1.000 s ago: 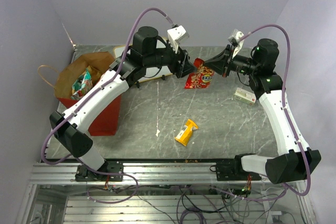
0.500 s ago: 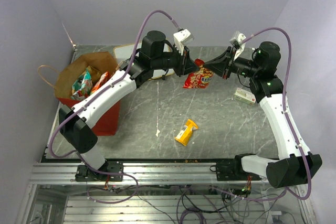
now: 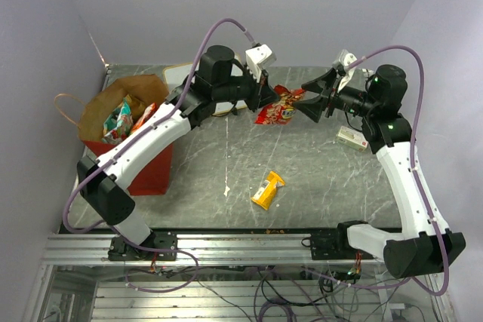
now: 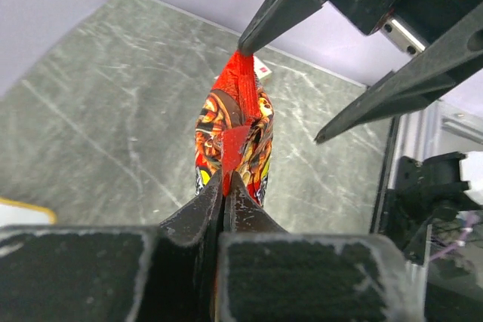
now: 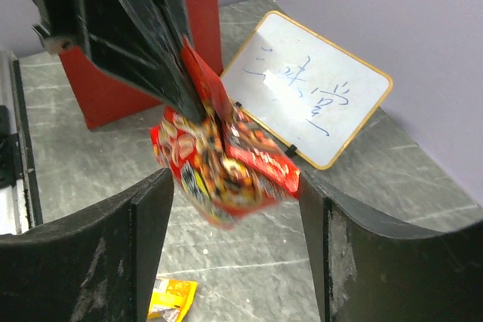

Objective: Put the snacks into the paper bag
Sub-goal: Place the snack in the paper bag.

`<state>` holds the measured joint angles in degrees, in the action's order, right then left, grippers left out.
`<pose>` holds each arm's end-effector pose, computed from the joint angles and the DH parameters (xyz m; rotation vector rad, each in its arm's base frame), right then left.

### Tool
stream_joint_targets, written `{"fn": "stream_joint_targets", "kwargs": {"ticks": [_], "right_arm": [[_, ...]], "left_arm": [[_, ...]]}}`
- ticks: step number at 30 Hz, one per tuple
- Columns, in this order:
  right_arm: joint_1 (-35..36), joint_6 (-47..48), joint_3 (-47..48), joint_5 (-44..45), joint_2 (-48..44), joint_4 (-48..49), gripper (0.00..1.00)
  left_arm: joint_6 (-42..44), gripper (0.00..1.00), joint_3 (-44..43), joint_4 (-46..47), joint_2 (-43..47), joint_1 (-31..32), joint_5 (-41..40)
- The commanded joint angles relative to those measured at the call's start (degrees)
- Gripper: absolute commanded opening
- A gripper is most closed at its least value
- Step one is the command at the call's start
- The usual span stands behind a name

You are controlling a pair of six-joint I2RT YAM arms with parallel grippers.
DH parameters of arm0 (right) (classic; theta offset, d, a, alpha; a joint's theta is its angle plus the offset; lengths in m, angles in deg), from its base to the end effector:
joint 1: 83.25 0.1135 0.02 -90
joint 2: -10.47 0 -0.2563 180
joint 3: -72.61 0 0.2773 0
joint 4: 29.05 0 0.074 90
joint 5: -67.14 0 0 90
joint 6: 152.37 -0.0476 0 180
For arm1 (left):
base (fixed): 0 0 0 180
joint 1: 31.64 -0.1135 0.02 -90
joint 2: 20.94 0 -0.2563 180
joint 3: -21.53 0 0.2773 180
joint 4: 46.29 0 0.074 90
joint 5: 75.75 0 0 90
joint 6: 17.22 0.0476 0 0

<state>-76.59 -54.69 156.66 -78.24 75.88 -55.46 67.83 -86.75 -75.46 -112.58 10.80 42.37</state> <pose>0.2698 0.0709 0.4215 -0.9013 1.4548 0.8044 0.2847 -0.2907 0.4239 0.9446 1.6292 -1.0186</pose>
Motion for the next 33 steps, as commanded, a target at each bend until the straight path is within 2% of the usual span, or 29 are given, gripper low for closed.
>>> {"fn": "stream_joint_targets", "kwargs": {"ticks": [1,6,16,24,29,33], "right_arm": [[-1.9,3.1,1.4,1.6,-2.7,-3.4,0.69],[-2.4,7.1,1.9,5.3,-3.1,-7.5,0.71],[-2.4,15.5,-5.2,15.9,-1.2,-11.2,0.71],[-3.3,17.3,-17.7,19.2,-1.6,-7.0,0.7],[-3.5,17.6,-19.3,19.1,-2.9,-6.6,0.7],[-3.6,17.6,-19.6,18.8,-2.7,-6.4,0.7]], "left_arm": [[8.4,0.07,0.6,-3.5,6.6,0.3,-7.4],[14.4,0.07,1.8,-6.7,11.8,-1.3,-13.7],[19.7,0.07,-1.3,-12.2,20.5,-11.5,-22.4],[23.3,0.07,-4.1,-16.9,24.5,-18.9,-32.5],[28.3,0.07,-6.3,-23.9,23.8,-21.5,-40.7],[29.7,0.07,-8.1,-34.3,21.9,-23.1,-44.6]]}}
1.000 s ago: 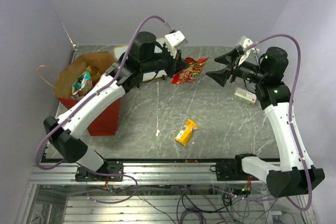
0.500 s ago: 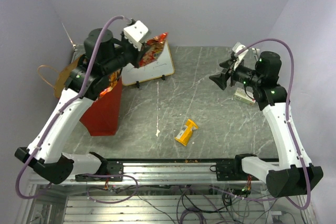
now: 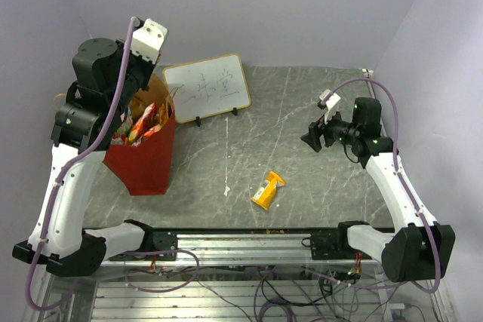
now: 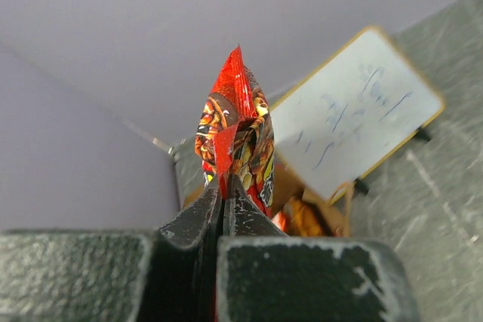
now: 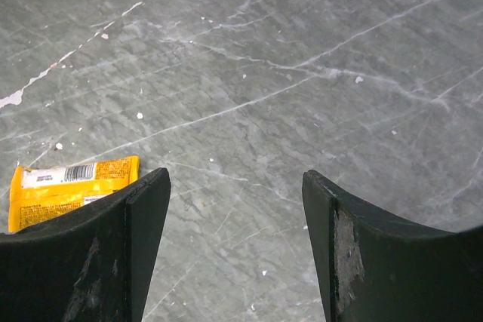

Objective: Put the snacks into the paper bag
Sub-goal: Place the snack in the paper bag.

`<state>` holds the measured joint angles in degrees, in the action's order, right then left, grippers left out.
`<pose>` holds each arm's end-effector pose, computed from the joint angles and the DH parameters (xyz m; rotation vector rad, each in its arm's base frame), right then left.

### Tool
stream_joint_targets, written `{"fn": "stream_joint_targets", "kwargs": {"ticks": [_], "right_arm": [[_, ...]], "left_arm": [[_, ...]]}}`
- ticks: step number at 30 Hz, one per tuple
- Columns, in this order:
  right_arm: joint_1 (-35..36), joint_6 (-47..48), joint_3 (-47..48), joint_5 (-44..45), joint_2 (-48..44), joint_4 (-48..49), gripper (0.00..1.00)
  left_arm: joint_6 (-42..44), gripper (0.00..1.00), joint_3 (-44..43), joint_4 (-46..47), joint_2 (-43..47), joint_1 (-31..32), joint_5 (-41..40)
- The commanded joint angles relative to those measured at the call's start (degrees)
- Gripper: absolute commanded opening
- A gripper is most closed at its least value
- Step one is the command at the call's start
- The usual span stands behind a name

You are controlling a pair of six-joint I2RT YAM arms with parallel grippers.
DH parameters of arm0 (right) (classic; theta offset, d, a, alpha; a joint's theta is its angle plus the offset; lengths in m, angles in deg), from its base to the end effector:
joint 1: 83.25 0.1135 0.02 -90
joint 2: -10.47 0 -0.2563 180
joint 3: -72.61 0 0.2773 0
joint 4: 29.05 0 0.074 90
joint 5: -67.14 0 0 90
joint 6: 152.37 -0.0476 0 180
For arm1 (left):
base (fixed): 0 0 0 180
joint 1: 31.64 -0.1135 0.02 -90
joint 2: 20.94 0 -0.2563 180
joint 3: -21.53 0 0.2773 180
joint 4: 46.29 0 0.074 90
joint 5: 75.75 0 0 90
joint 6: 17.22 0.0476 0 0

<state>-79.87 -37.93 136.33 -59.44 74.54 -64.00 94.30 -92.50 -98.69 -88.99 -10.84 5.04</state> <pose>0.2747 0.0446 0.2775 -0.8361 1.9128 0.4742 0.2244 -0.0771 0.5371 0.4934 1.6095 0.1447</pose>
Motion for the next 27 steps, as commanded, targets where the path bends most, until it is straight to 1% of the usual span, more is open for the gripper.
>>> {"fn": "stream_joint_targets", "kwargs": {"ticks": [1,5,8,12,19,22,27], "right_arm": [[-0.4,1.1,0.6,-0.1,-1.3,1.9,0.7],[-0.3,1.5,0.3,0.0,-1.2,1.6,0.7],[-0.3,1.7,0.1,-0.2,-1.5,1.6,0.7],[-0.4,1.7,-0.4,0.2,-2.0,1.5,0.7],[-0.5,2.1,-0.9,0.1,-2.7,1.4,0.69],[-0.6,2.3,-0.9,0.1,-2.6,1.3,0.69],[-0.5,2.7,-1.0,0.1,-2.1,0.9,0.69]], "left_arm": [[3.4,0.07,-2.3,-13.3,-1.8,-1.7,-7.5],[3.5,0.07,0.2,-19.2,-1.5,-3.2,-5.8],[2.3,0.07,0.2,-23.6,-3.3,-6.4,-3.3],[1.6,0.07,-0.6,-27.3,-5.5,-14.2,8.7],[1.8,0.07,-1.4,-30.7,-8.6,-23.0,24.7],[1.2,0.07,-1.0,-30.5,-9.3,-25.2,29.6],[-1.3,0.07,-0.7,-29.9,-11.5,-27.0,35.7]]}}
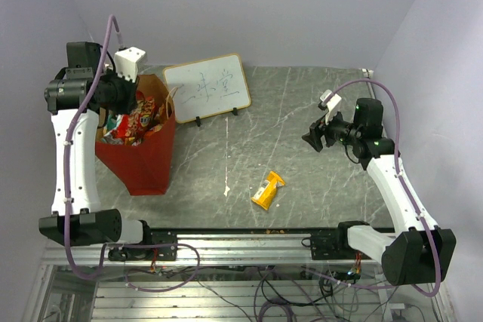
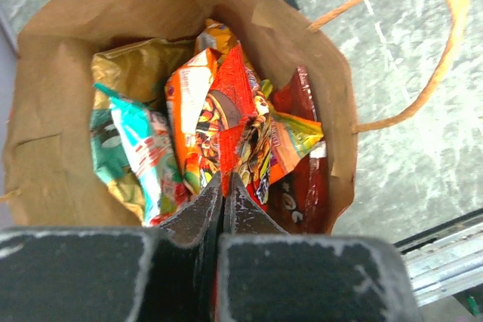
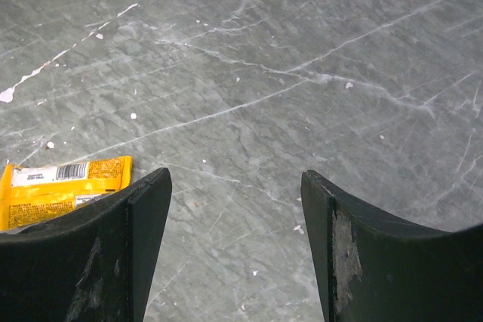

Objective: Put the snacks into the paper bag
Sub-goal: Place the snack in the paper bag.

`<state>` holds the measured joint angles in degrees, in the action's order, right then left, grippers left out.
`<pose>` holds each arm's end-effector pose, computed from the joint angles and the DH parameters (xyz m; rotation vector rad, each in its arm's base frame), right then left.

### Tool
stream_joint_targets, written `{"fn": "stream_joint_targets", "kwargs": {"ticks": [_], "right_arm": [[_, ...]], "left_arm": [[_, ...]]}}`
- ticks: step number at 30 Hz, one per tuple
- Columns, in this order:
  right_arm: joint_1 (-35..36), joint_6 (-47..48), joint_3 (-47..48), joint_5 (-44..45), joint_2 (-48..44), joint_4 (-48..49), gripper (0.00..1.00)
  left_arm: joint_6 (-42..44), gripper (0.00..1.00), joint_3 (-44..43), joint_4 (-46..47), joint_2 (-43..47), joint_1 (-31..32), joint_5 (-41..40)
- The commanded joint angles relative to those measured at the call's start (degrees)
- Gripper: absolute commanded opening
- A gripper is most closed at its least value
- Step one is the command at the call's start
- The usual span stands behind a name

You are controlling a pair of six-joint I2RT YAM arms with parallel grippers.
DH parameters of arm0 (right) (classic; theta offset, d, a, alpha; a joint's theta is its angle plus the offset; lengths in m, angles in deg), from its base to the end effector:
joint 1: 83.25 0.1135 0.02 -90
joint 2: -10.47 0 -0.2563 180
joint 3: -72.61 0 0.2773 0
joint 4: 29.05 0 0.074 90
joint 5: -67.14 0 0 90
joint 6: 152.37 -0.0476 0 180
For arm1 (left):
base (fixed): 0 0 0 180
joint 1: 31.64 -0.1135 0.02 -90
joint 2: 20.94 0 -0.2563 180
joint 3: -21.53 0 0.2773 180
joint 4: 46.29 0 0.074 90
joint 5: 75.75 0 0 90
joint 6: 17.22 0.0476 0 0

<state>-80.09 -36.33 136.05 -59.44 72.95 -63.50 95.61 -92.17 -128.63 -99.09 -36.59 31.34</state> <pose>0.2705 0.0433 0.2835 -0.8593 1.8705 0.4405 0.2750 0.0098 0.4385 0.5013 2.2904 -0.1189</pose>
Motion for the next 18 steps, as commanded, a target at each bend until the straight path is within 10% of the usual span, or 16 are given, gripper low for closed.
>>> {"fn": "stream_joint_targets", "kwargs": {"ticks": [1,18], "right_arm": [[-0.3,1.2,-0.7,0.2,-0.4,0.4,0.69],[-0.3,1.2,-0.7,-1.0,1.1,0.0,0.69]], "left_arm": [[-3.3,0.07,-0.9,0.5,-1.9,-1.4,10.4],[-5.9,0.24,8.3,10.3,-6.4,-1.8,3.8]]}}
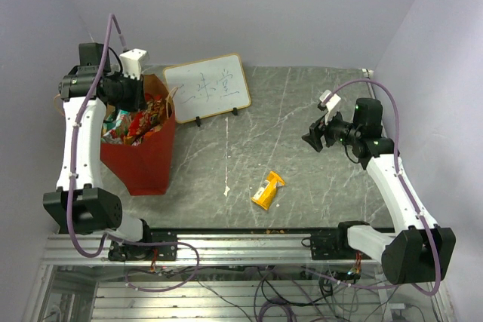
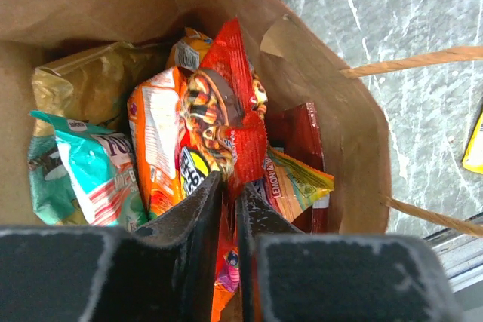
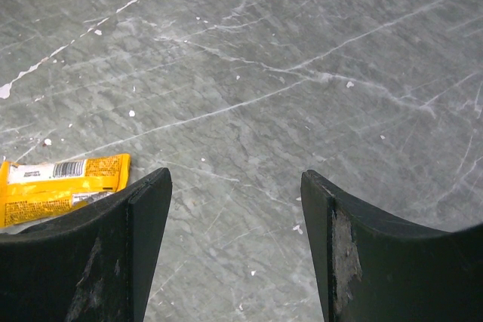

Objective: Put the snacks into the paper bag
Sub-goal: Place the snack in the paper bag.

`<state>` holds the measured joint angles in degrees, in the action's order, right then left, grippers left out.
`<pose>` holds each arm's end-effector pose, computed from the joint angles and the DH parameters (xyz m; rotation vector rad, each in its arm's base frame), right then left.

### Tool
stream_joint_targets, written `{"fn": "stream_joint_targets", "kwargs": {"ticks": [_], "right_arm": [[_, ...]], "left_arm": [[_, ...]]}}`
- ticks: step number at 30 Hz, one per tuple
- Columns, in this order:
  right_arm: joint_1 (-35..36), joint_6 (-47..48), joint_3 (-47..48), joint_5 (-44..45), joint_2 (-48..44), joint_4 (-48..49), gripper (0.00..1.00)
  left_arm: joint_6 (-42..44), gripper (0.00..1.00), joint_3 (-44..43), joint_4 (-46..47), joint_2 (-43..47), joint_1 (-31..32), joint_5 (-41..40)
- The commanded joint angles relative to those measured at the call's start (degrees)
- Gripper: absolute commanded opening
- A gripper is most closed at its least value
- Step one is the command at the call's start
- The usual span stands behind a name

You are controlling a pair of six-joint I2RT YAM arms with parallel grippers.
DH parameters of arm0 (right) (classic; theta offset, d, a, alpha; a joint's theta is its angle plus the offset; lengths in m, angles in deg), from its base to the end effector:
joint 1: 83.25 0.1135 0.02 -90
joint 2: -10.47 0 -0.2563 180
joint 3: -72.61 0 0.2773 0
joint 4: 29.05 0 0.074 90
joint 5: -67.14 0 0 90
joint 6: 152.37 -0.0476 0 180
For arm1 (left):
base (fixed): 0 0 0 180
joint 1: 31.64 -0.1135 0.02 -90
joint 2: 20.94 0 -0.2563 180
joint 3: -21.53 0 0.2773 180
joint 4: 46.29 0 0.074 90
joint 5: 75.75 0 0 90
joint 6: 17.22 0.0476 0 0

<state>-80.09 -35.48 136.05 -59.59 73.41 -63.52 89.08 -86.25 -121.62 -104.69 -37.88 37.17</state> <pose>0.2717 0.0435 0.2815 -0.8735 1.8696 0.4379 0.3192 0.0163 0.3892 0.3789 2.3653 -0.3111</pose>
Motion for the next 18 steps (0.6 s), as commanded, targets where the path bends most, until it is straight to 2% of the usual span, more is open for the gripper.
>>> {"fn": "stream_joint_targets", "kwargs": {"ticks": [1,5,9,13,18], "right_arm": [[-0.3,0.3,-0.7,-0.9,0.9,0.0,0.69],[-0.3,0.1,-0.7,-1.1,1.3,0.1,0.69],[-0.3,0.1,-0.6,-1.6,2.0,0.0,0.69],[-0.3,0.1,-0.5,-1.8,2.5,-0.3,0.69],[-0.3,0.2,-0.6,-1.8,2.3,-0.3,0.69]], "left_arm": [[1.5,0.27,3.0,3.4,-0.9,-0.5,-2.4],[3.3,0.39,4.7,5.0,-0.2,-0.5,-6.3],[3.9,0.45,4.5,6.2,1.3,-0.5,-8.7],[3.9,0.53,3.8,5.9,2.4,-0.5,-5.8],[2.5,0.57,2.8,6.6,3.0,-0.5,-1.2]]}}
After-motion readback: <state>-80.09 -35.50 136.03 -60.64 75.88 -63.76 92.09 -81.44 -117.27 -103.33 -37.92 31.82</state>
